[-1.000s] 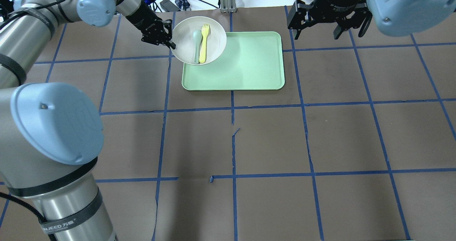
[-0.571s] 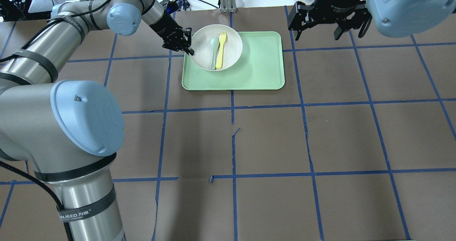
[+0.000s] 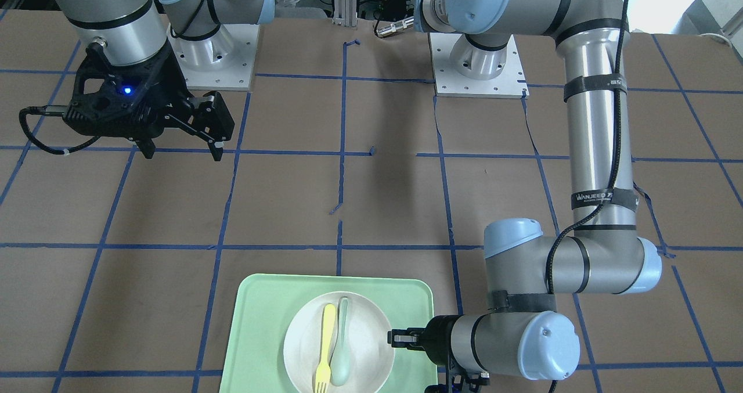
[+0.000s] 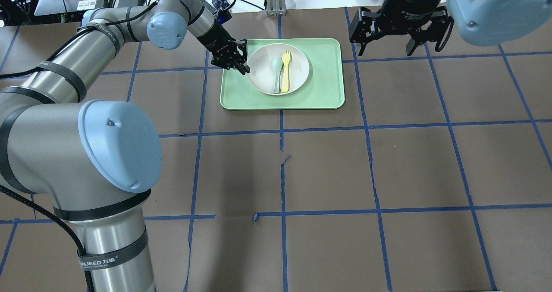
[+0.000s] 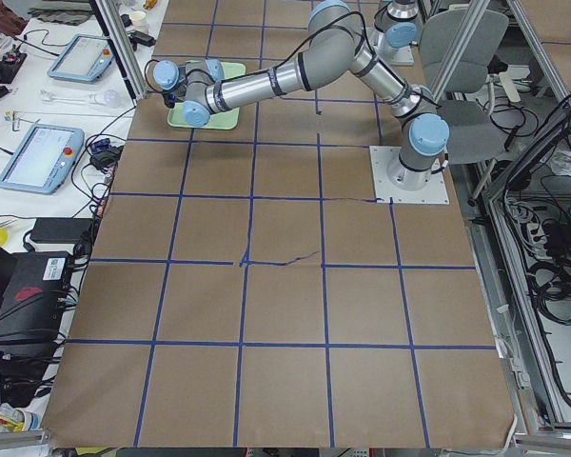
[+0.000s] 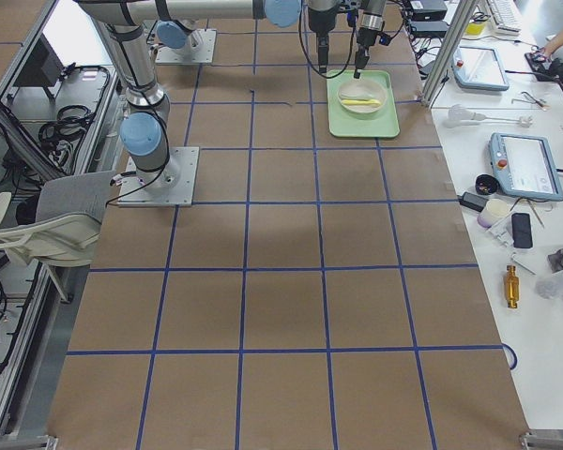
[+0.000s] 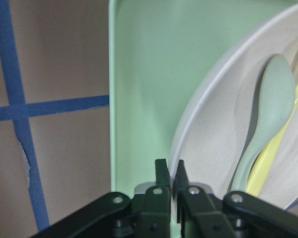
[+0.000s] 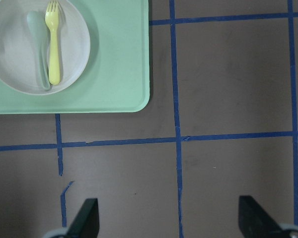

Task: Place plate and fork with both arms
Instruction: 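Release the plate and raise the left gripper while the right gripper moves toward the plate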

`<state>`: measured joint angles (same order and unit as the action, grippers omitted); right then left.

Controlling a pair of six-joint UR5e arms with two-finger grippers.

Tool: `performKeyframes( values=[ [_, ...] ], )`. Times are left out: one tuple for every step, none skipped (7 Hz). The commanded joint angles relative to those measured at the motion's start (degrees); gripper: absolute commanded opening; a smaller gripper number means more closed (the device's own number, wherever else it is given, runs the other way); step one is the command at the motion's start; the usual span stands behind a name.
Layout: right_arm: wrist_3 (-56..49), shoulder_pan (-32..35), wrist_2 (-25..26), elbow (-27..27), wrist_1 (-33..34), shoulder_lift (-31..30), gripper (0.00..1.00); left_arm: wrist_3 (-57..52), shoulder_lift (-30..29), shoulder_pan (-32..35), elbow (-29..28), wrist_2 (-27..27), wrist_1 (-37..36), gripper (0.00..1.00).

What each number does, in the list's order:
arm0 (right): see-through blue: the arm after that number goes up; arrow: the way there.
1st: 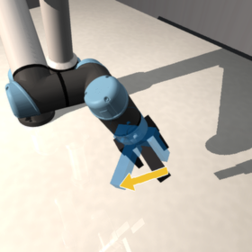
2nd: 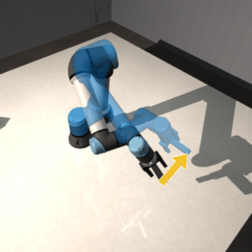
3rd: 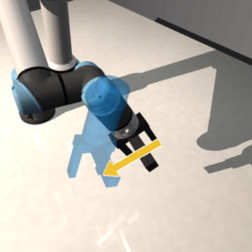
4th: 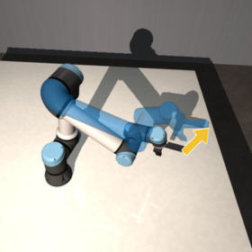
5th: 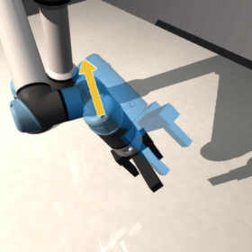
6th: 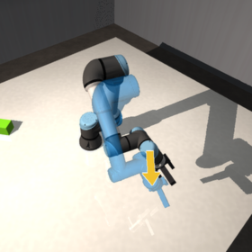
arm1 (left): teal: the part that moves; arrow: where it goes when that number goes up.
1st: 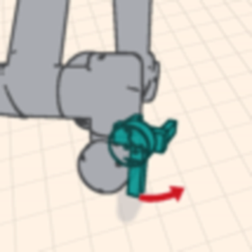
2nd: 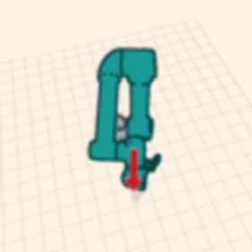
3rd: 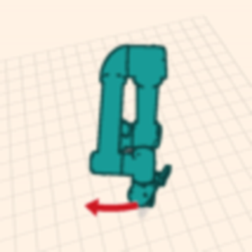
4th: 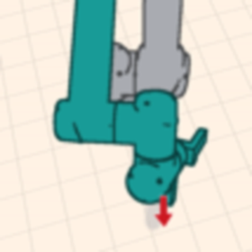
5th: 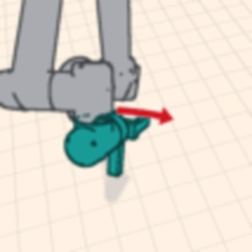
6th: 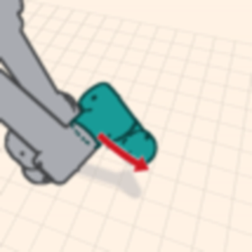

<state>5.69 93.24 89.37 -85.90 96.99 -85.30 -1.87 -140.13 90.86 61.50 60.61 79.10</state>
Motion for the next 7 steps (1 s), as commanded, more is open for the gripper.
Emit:
performKeyframes(
  values=[
    [-0.06, -0.07, -0.6, -1.54, -0.67, -0.04, 1.0, 1.78, 0.82, 0.9, 0.9, 0.21, -1.32, 0.99],
    [0.11, 0.01, -0.34, -2.07, 0.29, 0.91, 1.0, 1.79, 2.48, 0.9, 0.99, 2.99, -0.45, 1.0],
    [0.29, 0.62, -0.51, -1.38, 2.39, 2.84, 1.0, 1.7, 4.41, 0.81, 1.08, 7.11, -0.01, 1.0],
    [0.72, 1.76, -0.6, 0.1, 7.02, 6.6, 1.0, 1.7, 7.21, 0.47, 0.99, 11.85, 2.0, 1.0],
    [0.99, 3.51, -0.51, 2.29, 10.2, 12.29, 0.99, 1.26, 11.07, -1.19, 1.16, 18.08, 6.2, 1.0],
    [1.6, 5.1, -0.51, 4.23, 14.32, 17.57, 0.97, 1.09, 15.55, -3.64, 0.56, 23.1, 11.98, 1.0],
    [1.78, 7.2, -0.34, 4.51, 18.63, 20.58, 0.79, 1.0, 20.29, -6.1, 1.33, 23.24, 14.21, 1.0]
  ],
)
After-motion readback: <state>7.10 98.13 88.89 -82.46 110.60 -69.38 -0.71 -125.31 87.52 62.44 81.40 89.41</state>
